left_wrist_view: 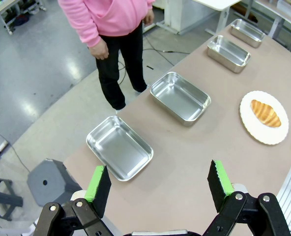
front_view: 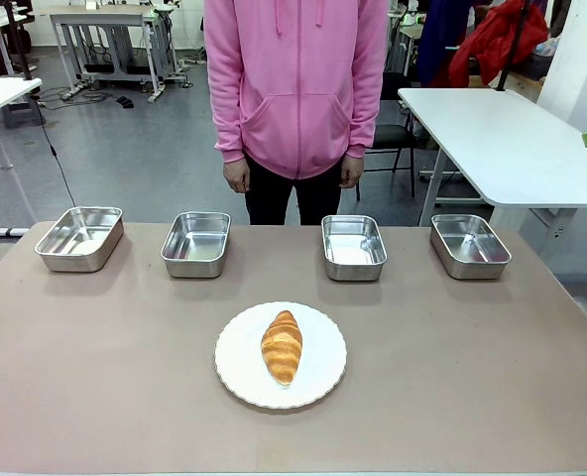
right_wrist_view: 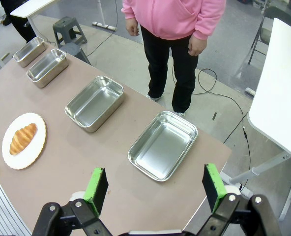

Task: Place the bread in the container.
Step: Place the Butter Roll into the Airtight Container indicated by the human.

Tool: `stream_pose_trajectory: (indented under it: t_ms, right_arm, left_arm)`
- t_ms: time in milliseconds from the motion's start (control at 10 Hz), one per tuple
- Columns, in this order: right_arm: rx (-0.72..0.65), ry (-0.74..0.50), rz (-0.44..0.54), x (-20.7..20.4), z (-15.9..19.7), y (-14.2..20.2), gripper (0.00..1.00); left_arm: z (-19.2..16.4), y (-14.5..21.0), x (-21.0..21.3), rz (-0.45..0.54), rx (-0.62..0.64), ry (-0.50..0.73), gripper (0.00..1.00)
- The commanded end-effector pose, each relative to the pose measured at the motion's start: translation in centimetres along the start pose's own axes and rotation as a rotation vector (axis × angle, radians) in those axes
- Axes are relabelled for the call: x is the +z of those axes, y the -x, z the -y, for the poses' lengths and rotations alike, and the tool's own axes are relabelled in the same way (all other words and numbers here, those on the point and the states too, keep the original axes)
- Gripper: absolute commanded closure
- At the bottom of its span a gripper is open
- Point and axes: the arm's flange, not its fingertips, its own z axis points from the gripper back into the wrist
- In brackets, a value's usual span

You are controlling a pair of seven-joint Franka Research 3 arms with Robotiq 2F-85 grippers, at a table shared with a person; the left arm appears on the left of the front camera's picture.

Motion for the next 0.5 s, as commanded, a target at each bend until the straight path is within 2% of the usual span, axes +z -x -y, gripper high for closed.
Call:
stream_pose_trajectory:
  t_ms: [0,400]
  right_arm:
    - [0.012,-0.010,0.028,-0.14,0.27,-0.05,0.00]
    - [0.012,-0.010,0.028,-0.14,0.27,-0.05,0.00]
  left_arm:
    - [0.15,-0.11,0.06,0.007,-0.007,0.005,0.00]
    - [0.15,-0.11,0.06,0.007,-0.007,0.005,0.00]
